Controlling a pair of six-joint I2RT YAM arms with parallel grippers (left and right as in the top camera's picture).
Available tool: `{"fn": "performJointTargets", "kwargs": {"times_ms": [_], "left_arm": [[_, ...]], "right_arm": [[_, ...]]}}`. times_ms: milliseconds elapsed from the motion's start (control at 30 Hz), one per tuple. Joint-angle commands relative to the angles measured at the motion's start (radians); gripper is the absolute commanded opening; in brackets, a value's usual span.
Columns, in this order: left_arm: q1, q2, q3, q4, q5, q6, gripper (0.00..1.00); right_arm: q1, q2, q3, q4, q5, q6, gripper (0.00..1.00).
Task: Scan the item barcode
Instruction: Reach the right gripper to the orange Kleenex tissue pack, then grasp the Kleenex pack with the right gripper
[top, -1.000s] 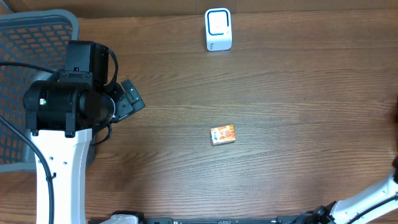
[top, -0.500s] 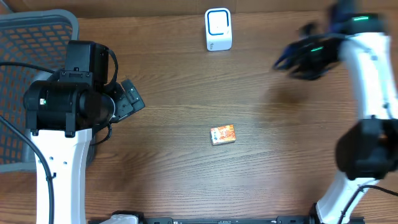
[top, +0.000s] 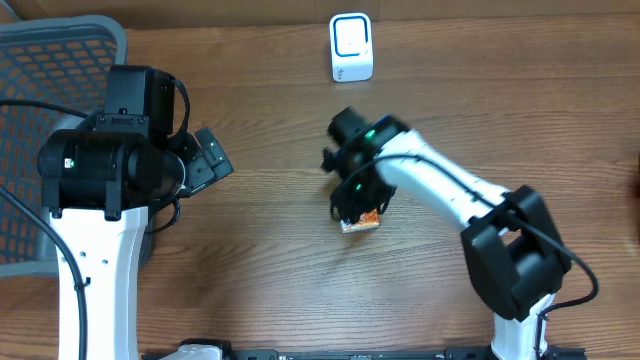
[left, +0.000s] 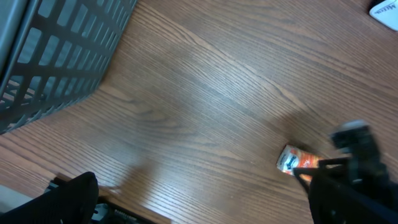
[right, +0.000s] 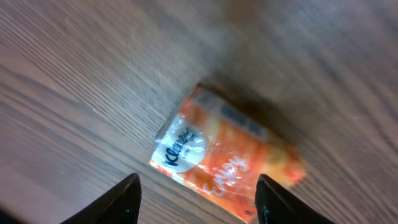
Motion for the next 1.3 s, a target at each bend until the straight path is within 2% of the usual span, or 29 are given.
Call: {"fn": "performJointTargets", "kwargs": {"times_ms": [0,133,333,400,467,567,733,833,900,1100,1200,1267], "left_arm": [[0.005,0.001,-0.004,0.000,-0.013,-0.021,0.99],[0.005,0.001,-0.004,0.000,-0.013,-0.021,0.99],[0.005,0.001,-0.004,0.000,-0.013,-0.021,0.99],[0.005,0.001,-0.004,0.000,-0.013,-0.021,0.99],[0.005,0.001,-0.004,0.000,-0.013,-0.020,0.99],[0.005,0.001,-0.004,0.000,-0.013,-0.021,0.99],[0.005,0.001,-0.004,0.000,-0.013,-0.021,0.99],[0.005,0.001,-0.004,0.000,-0.013,-0.021,1.00],[0.005,0.001,-0.004,0.000,-0.013,-0.021,1.00],[0.005,0.001,-0.004,0.000,-0.013,-0.021,1.00],[0.005,0.001,-0.004,0.000,-0.013,-0.021,1.00],[0.005,0.001,-0.004,0.000,-0.013,-0.021,1.00]], "right_arm": [[0.045,-0.010,-0.034,0.009,0.136,-0.061,0.60],[0.053,-0.010,-0.056,0.024,0.140,-0.125,0.59],[0.051,-0.010,-0.114,0.105,0.166,-0.122,0.59],[0.051,-0.010,-0.124,0.124,0.166,-0.108,0.53],[0.051,-0.010,-0.124,0.158,0.189,-0.023,0.41],[0.050,-0.010,-0.123,0.227,0.279,0.190,0.40],[0.020,-0.010,-0.099,0.285,0.315,0.523,0.44],[-0.019,-0.010,-0.064,0.260,0.310,0.634,0.45],[-0.048,-0.010,-0.027,0.218,0.296,0.672,0.51],[-0.152,-0.010,0.137,0.064,0.241,0.636,0.60],[-0.200,-0.010,0.181,0.048,0.162,0.425,0.60],[-0.222,-0.010,0.174,0.044,0.061,0.195,0.59]]}}
